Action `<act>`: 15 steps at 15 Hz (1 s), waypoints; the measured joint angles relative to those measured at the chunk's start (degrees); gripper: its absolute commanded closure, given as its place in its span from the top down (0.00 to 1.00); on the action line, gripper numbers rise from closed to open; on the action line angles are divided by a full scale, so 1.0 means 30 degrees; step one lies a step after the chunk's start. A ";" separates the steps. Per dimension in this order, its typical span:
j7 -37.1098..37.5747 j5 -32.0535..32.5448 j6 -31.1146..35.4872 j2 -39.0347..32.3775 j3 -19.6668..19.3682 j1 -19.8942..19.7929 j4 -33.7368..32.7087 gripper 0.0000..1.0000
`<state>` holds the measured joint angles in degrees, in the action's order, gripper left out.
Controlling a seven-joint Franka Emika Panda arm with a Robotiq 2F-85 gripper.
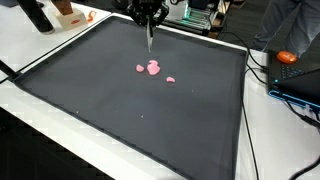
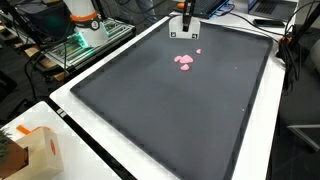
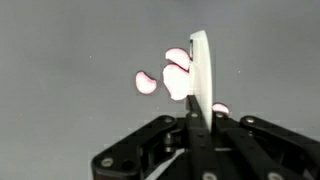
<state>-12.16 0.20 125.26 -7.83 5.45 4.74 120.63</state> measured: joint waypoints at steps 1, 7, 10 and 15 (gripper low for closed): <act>0.0168 0.0113 -0.0139 0.0161 0.0095 0.0145 -0.0030 0.01; 0.0596 0.0400 -0.1457 0.1001 0.0616 0.0769 -0.0523 0.01; 0.0782 0.0643 -0.1965 0.1297 0.0763 0.0956 -0.0786 0.04; 0.1031 0.0984 -0.2164 0.1492 0.0835 0.1101 -0.0875 0.04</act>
<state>-9.06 3.16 118.77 -3.36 7.95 8.04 118.01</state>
